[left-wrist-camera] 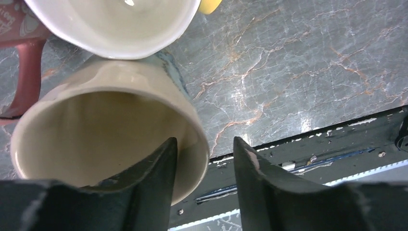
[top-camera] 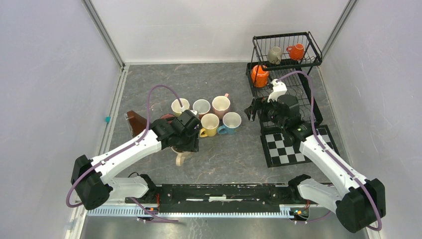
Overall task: Unload the cups from the dish rack
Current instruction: Move the cup to the center of the board.
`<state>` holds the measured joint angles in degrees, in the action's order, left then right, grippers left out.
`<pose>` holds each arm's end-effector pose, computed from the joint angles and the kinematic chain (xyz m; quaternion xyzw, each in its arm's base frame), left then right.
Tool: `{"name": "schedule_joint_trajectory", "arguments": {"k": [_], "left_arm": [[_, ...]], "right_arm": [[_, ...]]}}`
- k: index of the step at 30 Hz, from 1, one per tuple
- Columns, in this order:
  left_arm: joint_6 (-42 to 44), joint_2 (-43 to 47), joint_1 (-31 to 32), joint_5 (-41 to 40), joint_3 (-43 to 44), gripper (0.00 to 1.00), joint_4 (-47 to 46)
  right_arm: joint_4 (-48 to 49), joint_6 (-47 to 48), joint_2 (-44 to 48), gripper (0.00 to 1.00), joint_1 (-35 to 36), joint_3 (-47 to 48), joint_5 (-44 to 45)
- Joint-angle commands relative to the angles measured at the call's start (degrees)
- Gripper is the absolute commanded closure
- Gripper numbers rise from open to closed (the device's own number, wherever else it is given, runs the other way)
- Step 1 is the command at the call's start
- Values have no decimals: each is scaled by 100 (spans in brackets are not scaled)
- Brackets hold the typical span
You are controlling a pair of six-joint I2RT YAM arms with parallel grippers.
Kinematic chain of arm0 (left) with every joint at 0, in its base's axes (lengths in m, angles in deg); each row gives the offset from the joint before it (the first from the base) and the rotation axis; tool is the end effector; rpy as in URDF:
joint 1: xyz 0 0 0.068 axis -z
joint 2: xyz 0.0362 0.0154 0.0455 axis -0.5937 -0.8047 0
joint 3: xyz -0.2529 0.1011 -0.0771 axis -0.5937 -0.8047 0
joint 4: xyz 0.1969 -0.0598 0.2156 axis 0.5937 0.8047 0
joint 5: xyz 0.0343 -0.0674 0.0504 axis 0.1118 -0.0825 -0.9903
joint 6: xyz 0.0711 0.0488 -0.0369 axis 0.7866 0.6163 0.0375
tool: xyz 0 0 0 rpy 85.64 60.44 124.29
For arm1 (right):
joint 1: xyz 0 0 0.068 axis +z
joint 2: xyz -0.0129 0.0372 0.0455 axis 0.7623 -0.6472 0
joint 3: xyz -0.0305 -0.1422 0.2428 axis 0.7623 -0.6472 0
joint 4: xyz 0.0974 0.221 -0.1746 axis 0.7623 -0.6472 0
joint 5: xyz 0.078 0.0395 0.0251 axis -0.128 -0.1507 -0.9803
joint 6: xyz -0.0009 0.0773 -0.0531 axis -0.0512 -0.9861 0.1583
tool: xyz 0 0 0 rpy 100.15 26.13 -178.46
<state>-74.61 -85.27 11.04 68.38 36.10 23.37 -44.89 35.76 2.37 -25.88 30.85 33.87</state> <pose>0.1953 -0.1999 0.2212 0.0737 0.9714 -0.1109 0.1966 0.2884 0.1319 0.2695 -0.0355 0.8333 0.2292 0.5018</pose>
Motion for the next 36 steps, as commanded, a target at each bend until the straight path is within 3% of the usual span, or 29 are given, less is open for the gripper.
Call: {"name": "schedule_joint_trajectory", "arguments": {"k": [1,13,20,36], "left_arm": [[260,-16,35,-227,265,50,296],[341,33,48,-228,508,89,803],[407,-5,44,-82,619,97,924],[755,-672,44,-317,1187,98,1478]], "right_arm": [[235,125,80,2,0,-55,47],[313,112,66,2,-7,-118,57],[361,89,57,2,-3,-152,32],[375,104,129,2,-1,-224,61]]}}
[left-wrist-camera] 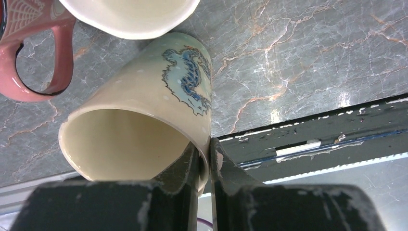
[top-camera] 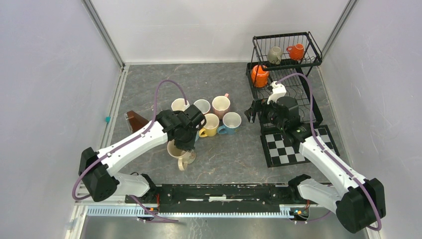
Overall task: Unload the cups from the dish rack
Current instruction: Move the cup to the center of the board.
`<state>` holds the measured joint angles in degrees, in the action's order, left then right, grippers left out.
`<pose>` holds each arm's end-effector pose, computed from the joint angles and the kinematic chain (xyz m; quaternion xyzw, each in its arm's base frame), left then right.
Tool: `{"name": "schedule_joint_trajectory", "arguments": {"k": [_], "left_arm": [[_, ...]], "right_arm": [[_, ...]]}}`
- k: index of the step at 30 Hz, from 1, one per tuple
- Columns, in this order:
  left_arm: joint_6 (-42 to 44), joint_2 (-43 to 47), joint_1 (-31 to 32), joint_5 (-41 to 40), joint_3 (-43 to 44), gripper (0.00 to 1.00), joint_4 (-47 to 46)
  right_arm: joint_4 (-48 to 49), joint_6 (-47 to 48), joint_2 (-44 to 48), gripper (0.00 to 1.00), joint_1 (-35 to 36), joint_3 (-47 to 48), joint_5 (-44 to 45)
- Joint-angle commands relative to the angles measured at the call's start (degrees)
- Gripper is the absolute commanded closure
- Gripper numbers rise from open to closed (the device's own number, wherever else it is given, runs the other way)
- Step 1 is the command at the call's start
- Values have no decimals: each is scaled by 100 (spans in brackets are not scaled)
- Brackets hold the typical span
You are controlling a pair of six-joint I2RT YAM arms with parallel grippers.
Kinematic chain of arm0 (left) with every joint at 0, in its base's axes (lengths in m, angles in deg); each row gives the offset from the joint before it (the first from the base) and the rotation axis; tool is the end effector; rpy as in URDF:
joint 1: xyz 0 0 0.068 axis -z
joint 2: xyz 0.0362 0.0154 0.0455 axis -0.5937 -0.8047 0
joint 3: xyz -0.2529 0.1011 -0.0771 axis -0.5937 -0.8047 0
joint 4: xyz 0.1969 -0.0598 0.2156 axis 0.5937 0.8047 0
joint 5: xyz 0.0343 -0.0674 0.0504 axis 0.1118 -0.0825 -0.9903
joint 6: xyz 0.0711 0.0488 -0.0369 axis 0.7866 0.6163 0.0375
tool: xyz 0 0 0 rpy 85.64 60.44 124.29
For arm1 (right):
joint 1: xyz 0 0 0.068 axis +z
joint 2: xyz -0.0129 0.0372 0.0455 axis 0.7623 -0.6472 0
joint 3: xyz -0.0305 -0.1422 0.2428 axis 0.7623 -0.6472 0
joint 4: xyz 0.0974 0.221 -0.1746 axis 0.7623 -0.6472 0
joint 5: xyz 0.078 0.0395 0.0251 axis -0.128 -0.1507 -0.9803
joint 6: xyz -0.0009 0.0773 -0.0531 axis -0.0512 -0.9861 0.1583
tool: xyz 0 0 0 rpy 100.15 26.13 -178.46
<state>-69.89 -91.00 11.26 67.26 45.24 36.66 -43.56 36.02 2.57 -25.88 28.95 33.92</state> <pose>0.1960 -0.1998 0.2377 0.1205 0.9816 -0.0404 0.1428 0.2867 0.1311 0.2595 -0.0371 0.8350 0.2268 0.4999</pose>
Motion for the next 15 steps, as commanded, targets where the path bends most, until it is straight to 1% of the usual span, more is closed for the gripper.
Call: {"name": "schedule_joint_trajectory", "arguments": {"k": [1,4,7,9,13,15], "left_arm": [[268,-125,19,-283,288,98,137],[239,-168,26,-343,301,97,28],[191,-116,22,-242,252,85,-176],[153,-90,22,-159,210,73,-306],[91,-30,18,1,114,61,-516],[66,9,20,67,74,58,-596]], "right_arm": [[241,78,108,2,-4,-34,61],[245,88,109,2,-4,-34,69],[227,106,112,2,-5,-33,78],[215,114,116,2,-6,-34,94],[196,119,110,2,-2,-16,88],[174,125,99,2,-2,1,97]]}}
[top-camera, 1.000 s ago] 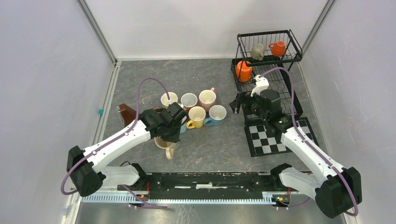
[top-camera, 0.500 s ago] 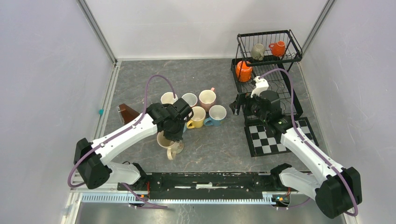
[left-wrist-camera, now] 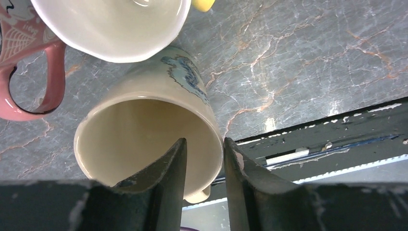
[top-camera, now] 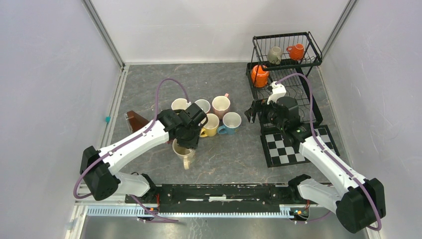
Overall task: Unload the cups from the dish rack
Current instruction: Move the cup to the center of the board, then unload the cup from the dish rack.
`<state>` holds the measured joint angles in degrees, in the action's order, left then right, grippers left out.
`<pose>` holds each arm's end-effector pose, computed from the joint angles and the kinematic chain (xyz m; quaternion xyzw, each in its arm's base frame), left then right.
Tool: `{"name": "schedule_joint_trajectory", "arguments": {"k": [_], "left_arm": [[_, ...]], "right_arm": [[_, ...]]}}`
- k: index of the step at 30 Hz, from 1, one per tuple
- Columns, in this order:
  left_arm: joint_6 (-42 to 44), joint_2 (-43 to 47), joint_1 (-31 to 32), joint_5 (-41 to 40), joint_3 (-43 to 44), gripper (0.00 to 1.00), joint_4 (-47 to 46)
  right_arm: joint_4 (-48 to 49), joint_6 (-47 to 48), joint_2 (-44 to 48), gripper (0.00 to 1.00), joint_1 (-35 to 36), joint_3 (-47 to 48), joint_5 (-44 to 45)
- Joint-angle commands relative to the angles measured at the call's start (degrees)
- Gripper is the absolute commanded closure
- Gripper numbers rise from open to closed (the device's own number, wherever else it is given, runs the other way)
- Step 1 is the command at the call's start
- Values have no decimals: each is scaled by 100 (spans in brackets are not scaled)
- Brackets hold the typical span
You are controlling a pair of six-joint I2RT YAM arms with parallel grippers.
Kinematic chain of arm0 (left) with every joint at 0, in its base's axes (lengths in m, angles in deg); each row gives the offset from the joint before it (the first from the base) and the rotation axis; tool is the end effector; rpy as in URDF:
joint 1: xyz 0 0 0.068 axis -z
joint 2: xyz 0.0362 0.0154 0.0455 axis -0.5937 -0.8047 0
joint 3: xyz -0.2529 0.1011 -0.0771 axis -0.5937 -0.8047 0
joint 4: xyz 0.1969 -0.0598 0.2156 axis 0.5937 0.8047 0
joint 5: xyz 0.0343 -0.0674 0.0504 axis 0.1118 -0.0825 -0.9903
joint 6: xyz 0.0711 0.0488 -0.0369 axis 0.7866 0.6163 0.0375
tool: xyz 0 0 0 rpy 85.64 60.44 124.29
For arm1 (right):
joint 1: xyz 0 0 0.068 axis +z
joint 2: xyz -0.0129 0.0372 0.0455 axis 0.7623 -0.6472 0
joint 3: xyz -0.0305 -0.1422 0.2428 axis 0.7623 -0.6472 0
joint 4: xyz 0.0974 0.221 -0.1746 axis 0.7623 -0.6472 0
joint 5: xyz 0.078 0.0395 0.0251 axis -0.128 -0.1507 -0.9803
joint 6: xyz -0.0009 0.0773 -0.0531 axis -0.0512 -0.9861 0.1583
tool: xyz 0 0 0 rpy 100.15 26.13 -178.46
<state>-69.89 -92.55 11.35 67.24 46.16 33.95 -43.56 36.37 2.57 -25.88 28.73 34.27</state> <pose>0.2043 -0.2095 0.2380 0.1198 0.9790 -0.0521 0.1565 0.2866 0.1305 0.2578 -0.0380 0.8361 0.2223 0.5001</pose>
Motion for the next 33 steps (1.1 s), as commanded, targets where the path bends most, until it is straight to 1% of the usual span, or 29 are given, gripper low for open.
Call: {"name": "schedule_joint_trajectory", "arguments": {"k": [1,3,6,10,12,16,20,22,25,29,33], "left_arm": [[60,177,15,87,-35,57,-352],[50,213,13,114,-54,54,-393],[46,273,13,122,-20,47,-395],[76,465,13,153,74,35,-390],[87,605,14,169,142,27,-386],[102,945,11,118,308,1,-393],[188,1239,-4,57,468,0,-529],[245,1323,-13,61,564,0,-650],[332,1390,-31,119,687,0,-831],[468,1390,-68,287,831,0,-1049],[571,1354,-110,428,905,0,-1213]], "right_arm": [[165,95,99,2,-5,32,70],[156,93,99,2,-1,45,79],[150,113,91,2,-3,74,103],[111,142,47,2,-5,159,189],[99,195,45,2,-2,193,345],[114,444,18,2,1,307,929],[361,867,-99,2,-78,345,1553],[558,953,-168,2,-252,269,1496],[1272,905,-240,2,-700,-12,981],[2491,658,-361,2,-1403,-558,-122],[3825,488,-738,2,-1879,-951,-744]]}}
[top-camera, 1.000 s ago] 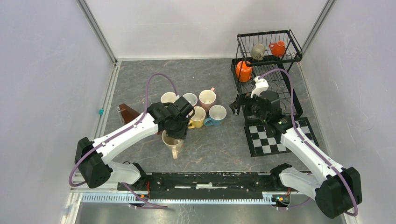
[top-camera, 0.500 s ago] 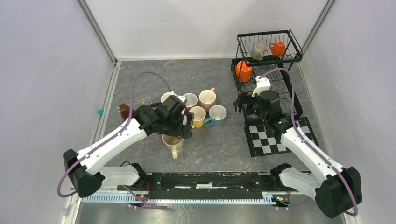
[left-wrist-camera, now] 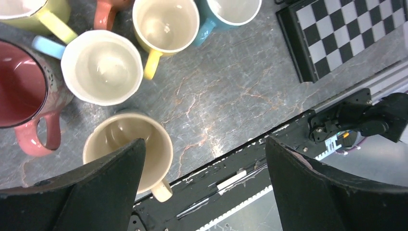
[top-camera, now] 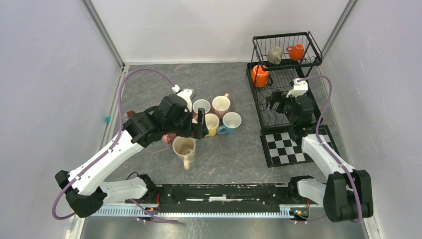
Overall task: Unload the cups from the dish rack
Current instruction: Unload the cup from the dish rack.
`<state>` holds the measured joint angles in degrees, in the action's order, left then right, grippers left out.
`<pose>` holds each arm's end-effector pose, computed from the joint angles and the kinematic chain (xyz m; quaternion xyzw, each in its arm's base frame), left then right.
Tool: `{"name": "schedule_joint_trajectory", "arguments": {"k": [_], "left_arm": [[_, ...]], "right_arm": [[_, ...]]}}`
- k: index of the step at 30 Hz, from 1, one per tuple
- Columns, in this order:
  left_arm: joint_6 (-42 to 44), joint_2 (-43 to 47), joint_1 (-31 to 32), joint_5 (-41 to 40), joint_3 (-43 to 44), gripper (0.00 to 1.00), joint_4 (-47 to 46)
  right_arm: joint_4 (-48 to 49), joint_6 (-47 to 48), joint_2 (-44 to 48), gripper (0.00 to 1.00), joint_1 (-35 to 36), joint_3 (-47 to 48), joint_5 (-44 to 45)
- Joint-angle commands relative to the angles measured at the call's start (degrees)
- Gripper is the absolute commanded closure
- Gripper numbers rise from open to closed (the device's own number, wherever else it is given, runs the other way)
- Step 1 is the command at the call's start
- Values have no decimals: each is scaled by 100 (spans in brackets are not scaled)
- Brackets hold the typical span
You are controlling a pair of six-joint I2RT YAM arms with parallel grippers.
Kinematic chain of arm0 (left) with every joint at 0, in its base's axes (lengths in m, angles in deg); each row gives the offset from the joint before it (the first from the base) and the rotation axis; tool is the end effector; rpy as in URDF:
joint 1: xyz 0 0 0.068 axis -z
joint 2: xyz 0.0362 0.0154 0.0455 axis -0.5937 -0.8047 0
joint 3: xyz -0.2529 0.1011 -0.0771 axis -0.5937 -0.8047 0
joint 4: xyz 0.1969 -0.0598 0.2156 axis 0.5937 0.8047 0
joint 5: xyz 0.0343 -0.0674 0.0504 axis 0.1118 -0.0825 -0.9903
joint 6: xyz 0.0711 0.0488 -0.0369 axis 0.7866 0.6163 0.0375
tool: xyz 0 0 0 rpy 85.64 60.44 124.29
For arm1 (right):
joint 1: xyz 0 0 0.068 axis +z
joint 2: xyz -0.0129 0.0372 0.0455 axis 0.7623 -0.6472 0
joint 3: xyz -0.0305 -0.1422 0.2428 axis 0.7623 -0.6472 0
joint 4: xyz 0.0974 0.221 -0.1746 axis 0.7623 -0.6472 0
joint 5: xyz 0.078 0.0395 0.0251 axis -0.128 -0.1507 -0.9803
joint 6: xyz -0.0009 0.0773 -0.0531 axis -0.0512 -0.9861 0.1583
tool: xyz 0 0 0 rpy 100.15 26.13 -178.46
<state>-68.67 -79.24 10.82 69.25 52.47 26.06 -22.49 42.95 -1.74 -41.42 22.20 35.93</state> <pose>0.1940 -0.1987 0.3516 0.1095 0.9161 -0.2115 0.3226 0.3279 0.0489 0.2406 0.0323 0.7843 0.1237 0.6071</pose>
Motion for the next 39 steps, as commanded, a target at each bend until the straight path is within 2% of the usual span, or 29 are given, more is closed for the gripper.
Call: {"name": "schedule_joint_trajectory", "arguments": {"k": [1,6,11,16,23,26,29,34,39], "left_arm": [[472,13,-62,264,284,0,-461],[553,-6,-102,411,303,0,-593],[659,-45,-147,466,324,0,-640],[730,-34,-191,484,334,0,-669],[724,-61,-233,654,327,0,-696],[740,-52,-242,642,320,0,-695],[749,-73,-266,658,332,0,-704],[740,-120,-286,764,318,0,-763],[747,-191,-297,819,308,0,-818]], "right_arm": [[2011,-236,-454,2,-429,-377,-1067],[3777,-1075,-1291,2,-1070,-629,-1902],[5369,-2264,-2363,8,-1438,-495,-2533],[5485,-2704,-3122,14,-1499,-81,-2555],[6330,-3623,-4044,27,-1655,289,-2486],[6529,-3988,-4385,37,-1704,474,-2422],[6404,-4123,-4586,54,-1710,687,-2319],[5987,-4126,-4804,65,-1708,1042,-2080],[5287,-4142,-5022,84,-1712,1512,-1796]]}}
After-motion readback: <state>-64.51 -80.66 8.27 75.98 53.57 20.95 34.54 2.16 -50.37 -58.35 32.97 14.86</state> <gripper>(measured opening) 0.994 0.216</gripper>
